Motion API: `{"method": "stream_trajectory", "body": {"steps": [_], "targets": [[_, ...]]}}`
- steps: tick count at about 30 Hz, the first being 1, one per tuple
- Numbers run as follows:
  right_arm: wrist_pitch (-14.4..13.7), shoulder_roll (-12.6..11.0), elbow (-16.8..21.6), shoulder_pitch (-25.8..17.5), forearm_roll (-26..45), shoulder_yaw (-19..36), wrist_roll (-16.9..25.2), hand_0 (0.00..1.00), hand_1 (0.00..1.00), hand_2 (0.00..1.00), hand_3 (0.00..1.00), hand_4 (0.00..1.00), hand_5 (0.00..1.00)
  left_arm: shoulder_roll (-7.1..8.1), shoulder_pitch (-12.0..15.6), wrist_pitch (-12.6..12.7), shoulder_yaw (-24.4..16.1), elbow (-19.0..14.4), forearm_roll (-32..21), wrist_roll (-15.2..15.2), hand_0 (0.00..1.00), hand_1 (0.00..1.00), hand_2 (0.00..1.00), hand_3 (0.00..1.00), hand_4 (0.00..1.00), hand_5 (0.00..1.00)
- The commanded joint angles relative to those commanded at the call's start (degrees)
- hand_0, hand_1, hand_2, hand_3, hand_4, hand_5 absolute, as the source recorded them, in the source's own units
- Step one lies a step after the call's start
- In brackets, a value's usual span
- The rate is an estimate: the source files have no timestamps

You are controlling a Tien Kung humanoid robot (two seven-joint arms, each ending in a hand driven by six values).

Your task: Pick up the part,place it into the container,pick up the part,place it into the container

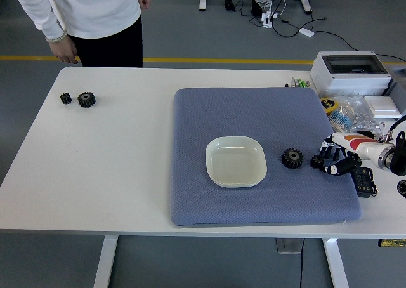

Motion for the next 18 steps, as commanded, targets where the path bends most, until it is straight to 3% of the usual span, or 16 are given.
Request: {"method": "stream_trajectory", "body": {"steps": [11, 18], "targets": [[0.9, -0.4, -0.1, 0.0, -0.5, 1.3, -0.6, 0.251, 0.440, 0.536, 0.518, 0.775, 0.238, 0.03, 0.0, 0.0, -0.2, 0.0, 0.1, 0.0, 0.713, 0.692, 0.736, 0.611, 0.753, 0.697], [3.6, -1.1, 0.4, -0.3, -1.2, 2.8, -1.7, 0.275, 0.448, 0.566, 0.542, 0.813, 0.240, -0.01, 0.1, 0.0, -0.3, 0.0, 0.2, 0.0, 0.713, 0.692, 0.736, 0.611, 0.753, 0.697]]}}
